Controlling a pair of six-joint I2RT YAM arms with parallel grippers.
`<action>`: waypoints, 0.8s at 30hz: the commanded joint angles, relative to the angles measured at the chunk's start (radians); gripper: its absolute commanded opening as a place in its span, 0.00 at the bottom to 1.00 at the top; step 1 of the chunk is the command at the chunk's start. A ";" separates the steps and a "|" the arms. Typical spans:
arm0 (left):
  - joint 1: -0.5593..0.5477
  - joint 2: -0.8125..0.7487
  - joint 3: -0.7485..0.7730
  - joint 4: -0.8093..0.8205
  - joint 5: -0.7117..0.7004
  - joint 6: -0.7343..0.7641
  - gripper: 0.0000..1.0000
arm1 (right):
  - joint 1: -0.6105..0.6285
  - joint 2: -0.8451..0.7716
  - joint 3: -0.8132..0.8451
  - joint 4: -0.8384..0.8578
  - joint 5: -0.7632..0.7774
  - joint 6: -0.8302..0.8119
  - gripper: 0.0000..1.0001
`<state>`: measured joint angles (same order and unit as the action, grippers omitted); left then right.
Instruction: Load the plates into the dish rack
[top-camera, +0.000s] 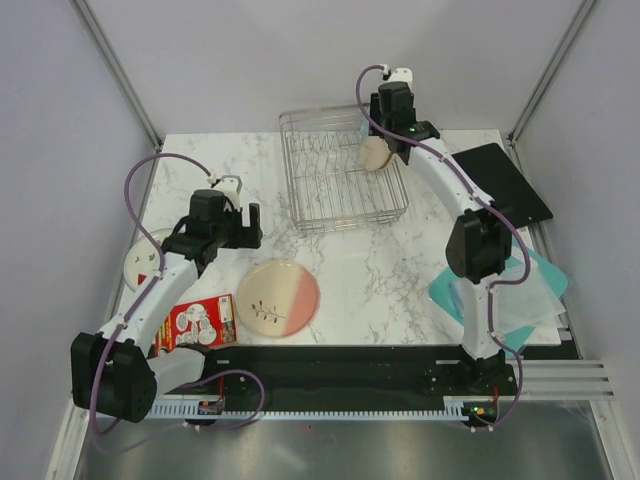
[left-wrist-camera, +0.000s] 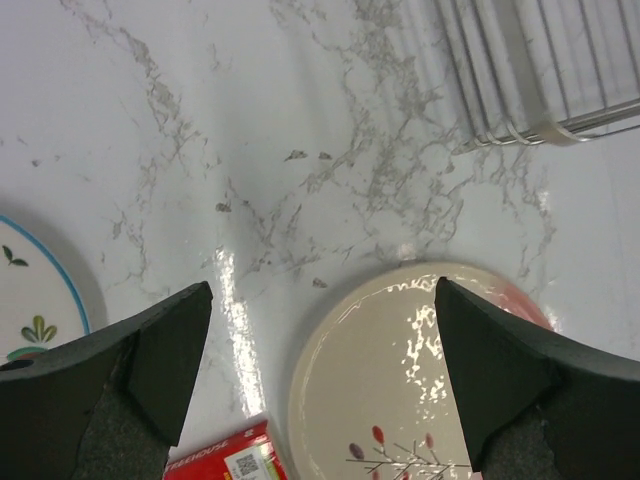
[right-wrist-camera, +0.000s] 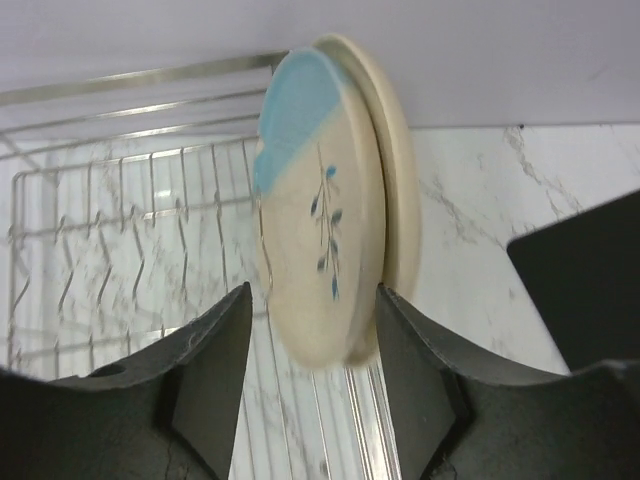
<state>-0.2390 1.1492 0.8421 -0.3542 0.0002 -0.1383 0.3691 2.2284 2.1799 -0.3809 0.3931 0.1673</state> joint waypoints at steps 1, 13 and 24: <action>0.052 0.044 0.051 -0.182 0.024 0.137 1.00 | 0.004 -0.321 -0.201 -0.045 -0.090 0.086 0.61; 0.104 0.332 0.126 -0.462 0.202 0.466 0.86 | 0.004 -0.753 -1.061 0.060 -0.758 0.162 0.79; 0.072 0.486 0.169 -0.506 0.219 0.539 0.77 | 0.008 -0.713 -1.143 0.111 -0.790 0.175 0.81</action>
<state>-0.1387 1.5967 0.9535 -0.8116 0.1703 0.3359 0.3759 1.5291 1.0359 -0.3370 -0.3462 0.3347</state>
